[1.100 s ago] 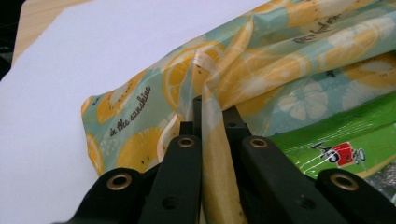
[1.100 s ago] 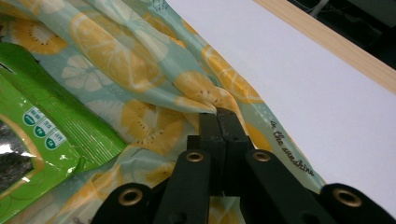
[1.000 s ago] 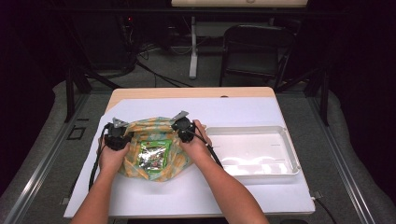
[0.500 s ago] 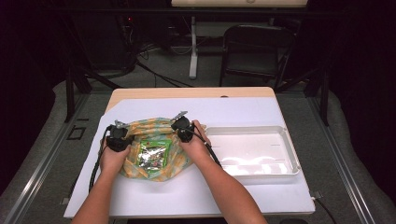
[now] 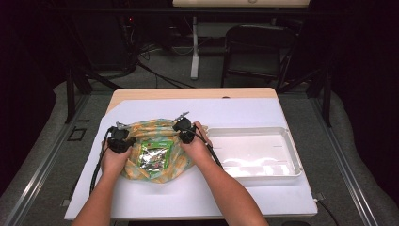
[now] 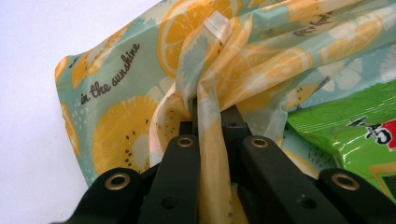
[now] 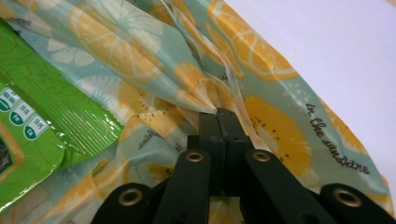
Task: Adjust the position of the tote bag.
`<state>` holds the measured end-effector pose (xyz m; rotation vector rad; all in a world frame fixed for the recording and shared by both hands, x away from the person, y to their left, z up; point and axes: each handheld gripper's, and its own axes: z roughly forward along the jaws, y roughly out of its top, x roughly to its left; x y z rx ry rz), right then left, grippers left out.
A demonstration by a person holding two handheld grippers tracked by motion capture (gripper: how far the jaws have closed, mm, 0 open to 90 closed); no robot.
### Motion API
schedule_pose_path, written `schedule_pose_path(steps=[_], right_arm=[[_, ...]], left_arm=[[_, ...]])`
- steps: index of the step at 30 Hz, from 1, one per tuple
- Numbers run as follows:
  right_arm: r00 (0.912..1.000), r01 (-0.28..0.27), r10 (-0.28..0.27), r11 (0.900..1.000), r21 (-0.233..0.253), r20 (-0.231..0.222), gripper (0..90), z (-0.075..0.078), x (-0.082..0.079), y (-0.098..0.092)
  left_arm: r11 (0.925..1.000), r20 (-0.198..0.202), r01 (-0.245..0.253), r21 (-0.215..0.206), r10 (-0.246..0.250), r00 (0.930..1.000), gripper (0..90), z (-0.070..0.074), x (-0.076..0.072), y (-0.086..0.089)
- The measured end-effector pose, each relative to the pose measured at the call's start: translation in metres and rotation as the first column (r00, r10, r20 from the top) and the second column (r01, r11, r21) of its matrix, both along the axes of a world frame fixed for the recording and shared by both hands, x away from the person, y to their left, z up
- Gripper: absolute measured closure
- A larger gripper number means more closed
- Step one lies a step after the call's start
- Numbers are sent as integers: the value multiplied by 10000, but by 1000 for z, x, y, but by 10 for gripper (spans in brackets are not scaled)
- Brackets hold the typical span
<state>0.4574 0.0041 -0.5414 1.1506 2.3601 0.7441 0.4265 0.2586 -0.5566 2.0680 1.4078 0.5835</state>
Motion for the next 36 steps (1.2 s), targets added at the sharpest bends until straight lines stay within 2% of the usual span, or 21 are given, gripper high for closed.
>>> schedule_pose_path(steps=[2,3,4,7,10,11,13,14,15,19,22,24,27,29,31,32,36], right_arm=[[9998,-15,15,10000,0,-193,900,0,1,-1],[9999,71,-68,9998,204,-152,900,-2,1,0],[9996,-37,36,10000,-17,-293,900,0,2,-1],[9996,44,-42,10000,58,-269,900,-3,2,0],[9990,43,-40,10000,50,-452,900,-4,2,0],[9990,98,-90,9998,187,-440,900,-5,2,0],[9988,81,-77,9999,95,-476,899,-5,3,0],[9990,128,-119,9997,199,-420,898,-6,2,0],[9990,65,-63,10000,54,-438,898,-6,2,0],[9991,129,-123,9998,155,-417,897,-7,2,1],[9985,28,-28,10000,11,-552,897,-5,3,0],[9986,191,-178,9995,260,-498,894,-7,3,0],[9979,242,-221,9991,339,-606,890,-6,4,-1],[9970,191,-168,9994,304,-759,889,-5,5,-3],[9970,353,-308,9974,631,-715,889,-7,5,-2],[9965,354,-306,9975,618,-780,889,-6,5,-3],[9955,421,-356,9964,737,-876,889,-6,6,-4]], left_arm=[[10000,-17,-7,-47,6,10000,885,0,0,0],[10000,-20,9,-51,-9,10000,885,0,0,1],[10000,-14,24,-80,-24,10000,884,0,0,1],[9999,4,-25,-168,25,10000,883,-1,0,1],[9998,8,-26,-186,26,10000,882,-1,0,1],[9998,-23,-28,-200,27,10000,882,-1,0,2],[9998,-40,-25,-210,24,10000,880,-1,0,2],[9997,-20,-45,-227,44,10000,879,-1,0,2],[9997,-29,-49,-243,48,10000,876,-1,0,3],[9994,-27,-97,-336,96,10000,865,-1,0,3],[9993,-37,-164,-327,163,9999,863,-1,0,3],[9993,-32,-173,-324,172,9998,864,-1,0,3],[9992,-18,-198,-334,198,9998,856,-1,0,3],[9992,-27,-236,-321,236,9997,840,-1,0,3],[9983,-117,-326,-488,321,9994,815,0,0,4],[9976,-145,-376,-588,368,9992,796,1,0,5],[9958,-21,-347,-846,346,9994,673,5,-3,8]])
